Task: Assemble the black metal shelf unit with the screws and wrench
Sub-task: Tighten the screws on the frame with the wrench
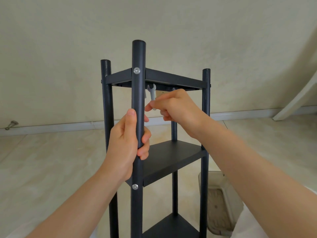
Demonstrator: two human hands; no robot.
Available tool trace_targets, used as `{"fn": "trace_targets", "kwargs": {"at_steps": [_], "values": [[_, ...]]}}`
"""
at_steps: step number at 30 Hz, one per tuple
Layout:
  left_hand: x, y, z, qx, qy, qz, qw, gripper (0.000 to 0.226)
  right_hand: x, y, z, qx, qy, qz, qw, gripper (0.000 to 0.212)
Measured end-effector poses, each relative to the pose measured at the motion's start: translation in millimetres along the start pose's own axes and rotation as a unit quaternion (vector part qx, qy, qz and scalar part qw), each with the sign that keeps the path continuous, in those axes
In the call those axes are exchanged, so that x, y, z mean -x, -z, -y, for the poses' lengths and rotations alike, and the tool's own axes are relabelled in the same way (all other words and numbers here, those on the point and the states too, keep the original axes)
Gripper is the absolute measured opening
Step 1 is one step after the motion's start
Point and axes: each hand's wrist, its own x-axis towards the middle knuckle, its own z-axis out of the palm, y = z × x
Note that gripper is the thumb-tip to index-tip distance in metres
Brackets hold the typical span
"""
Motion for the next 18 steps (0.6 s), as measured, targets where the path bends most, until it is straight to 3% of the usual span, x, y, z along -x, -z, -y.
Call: {"fn": "trace_targets", "kwargs": {"at_steps": [12,18], "values": [[-7,11,1,0.004,0.043,-0.004,0.999,0.053,-13,-20,1,-0.017,0.023,-0.022,0.999,0.019],[-8,16,4,0.013,0.05,0.007,0.999,0.054,-22,-27,3,-0.011,0.025,-0.039,0.999,0.049]]}}
